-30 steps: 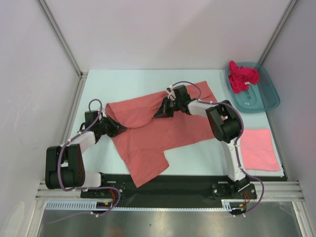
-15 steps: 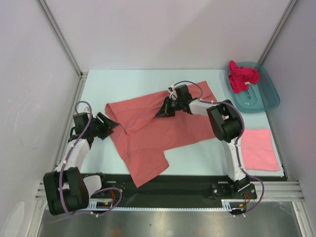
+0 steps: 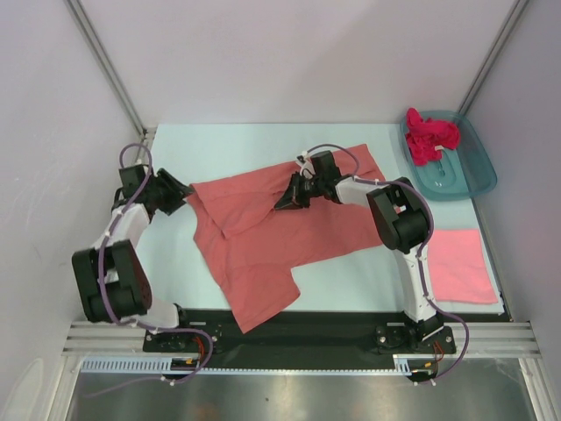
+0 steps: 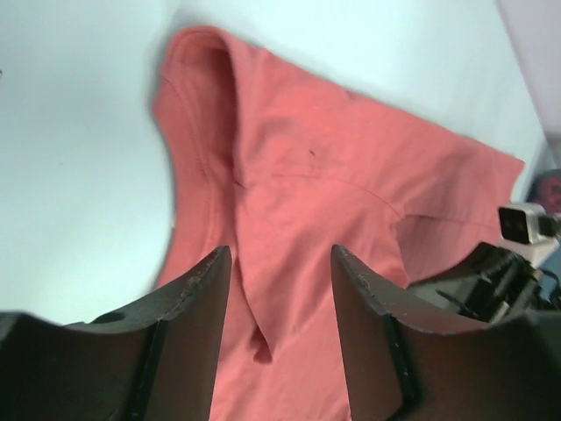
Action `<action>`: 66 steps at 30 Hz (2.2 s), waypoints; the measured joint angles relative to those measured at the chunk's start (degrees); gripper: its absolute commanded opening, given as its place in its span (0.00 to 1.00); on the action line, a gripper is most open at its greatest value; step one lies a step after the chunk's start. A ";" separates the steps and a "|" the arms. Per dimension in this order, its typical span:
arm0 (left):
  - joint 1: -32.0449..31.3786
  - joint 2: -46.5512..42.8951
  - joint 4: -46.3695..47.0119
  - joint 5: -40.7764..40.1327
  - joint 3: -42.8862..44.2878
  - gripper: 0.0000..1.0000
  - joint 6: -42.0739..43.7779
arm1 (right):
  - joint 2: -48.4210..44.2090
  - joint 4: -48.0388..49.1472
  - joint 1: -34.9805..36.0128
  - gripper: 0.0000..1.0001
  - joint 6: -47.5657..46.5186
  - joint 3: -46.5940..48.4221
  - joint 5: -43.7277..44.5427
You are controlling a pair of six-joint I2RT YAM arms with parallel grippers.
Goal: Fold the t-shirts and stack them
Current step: Fold the tshirt
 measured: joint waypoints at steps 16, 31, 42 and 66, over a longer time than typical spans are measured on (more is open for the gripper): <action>0.68 24.39 3.89 4.00 16.24 0.53 -2.14 | -0.02 2.21 -2.45 0.00 -0.42 -4.00 -5.95; 0.68 35.43 4.26 3.98 22.10 0.21 -2.23 | 0.59 5.57 -2.91 0.00 1.11 -3.50 -8.31; 1.14 35.82 1.55 2.23 25.57 0.01 -0.15 | 0.90 1.77 -2.80 0.00 -1.75 -3.58 -6.14; -6.43 -15.26 5.09 -2.36 -15.47 0.73 -2.43 | 2.27 -0.46 -1.55 0.01 -3.58 -2.25 -5.20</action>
